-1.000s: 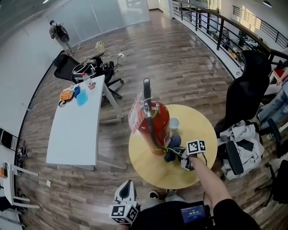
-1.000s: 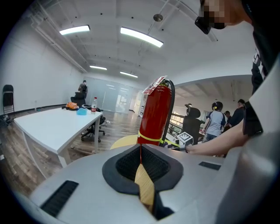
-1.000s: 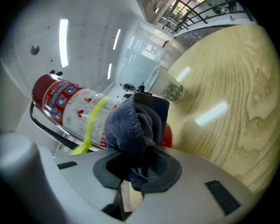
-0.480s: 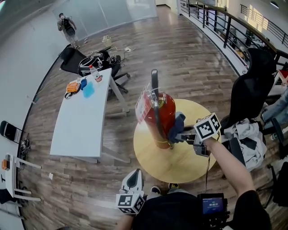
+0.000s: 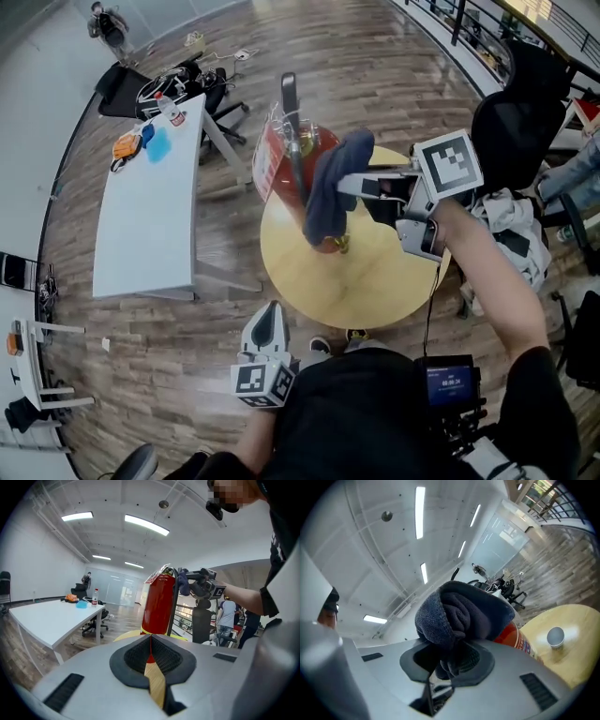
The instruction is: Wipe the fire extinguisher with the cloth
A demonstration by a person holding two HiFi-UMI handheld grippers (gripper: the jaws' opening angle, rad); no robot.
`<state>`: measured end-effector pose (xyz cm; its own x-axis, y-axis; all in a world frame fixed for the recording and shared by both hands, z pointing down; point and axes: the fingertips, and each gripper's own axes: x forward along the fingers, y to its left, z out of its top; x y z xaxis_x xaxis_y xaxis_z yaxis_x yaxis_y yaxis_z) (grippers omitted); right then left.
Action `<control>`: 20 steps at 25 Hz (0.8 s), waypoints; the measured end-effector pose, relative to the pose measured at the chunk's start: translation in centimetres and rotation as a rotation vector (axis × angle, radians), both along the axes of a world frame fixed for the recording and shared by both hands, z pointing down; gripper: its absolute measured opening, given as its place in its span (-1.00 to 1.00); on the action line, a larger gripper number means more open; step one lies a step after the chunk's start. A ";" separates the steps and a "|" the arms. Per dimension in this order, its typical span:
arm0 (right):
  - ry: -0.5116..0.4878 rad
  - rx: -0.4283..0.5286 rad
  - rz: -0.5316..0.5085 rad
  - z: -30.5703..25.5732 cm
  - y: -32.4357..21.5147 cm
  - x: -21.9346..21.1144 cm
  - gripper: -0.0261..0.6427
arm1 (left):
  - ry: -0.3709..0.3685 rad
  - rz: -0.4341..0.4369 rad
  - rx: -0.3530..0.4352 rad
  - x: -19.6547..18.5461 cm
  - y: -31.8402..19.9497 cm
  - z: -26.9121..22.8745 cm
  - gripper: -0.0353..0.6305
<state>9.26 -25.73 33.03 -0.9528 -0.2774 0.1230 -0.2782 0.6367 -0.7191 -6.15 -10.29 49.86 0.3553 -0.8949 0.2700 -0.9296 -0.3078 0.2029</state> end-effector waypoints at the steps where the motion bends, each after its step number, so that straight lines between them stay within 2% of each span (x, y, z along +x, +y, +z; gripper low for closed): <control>1: -0.031 -0.018 0.017 -0.3 -0.4 0.2 -0.71 | -0.002 0.000 -0.011 0.1 0.2 0.3 -0.82; 3: -0.064 -0.018 0.004 -0.7 -0.9 0.3 -0.71 | -0.003 0.001 -0.021 0.4 0.5 0.6 -0.82; 7: -0.150 -0.034 -0.090 -1.4 -0.6 0.0 -0.71 | 0.003 -0.003 -0.028 0.9 0.5 0.7 -0.82; 10: -0.203 -0.072 -0.090 -0.4 -0.9 0.8 -0.71 | -0.002 -0.010 -0.029 0.7 0.5 0.6 -0.82; 14: -0.059 -0.076 -0.053 4.7 -1.9 1.5 -0.71 | -0.001 -0.036 -0.029 0.3 0.6 0.5 -0.82; 17: -0.019 -0.129 -0.052 9.0 -2.1 1.5 -0.71 | -0.008 -0.053 -0.044 -0.3 1.0 0.9 -0.82; 20: 0.140 -0.213 0.030 15.6 -3.0 2.6 -0.71 | -0.014 -0.071 -0.058 -0.9 1.3 1.3 -0.82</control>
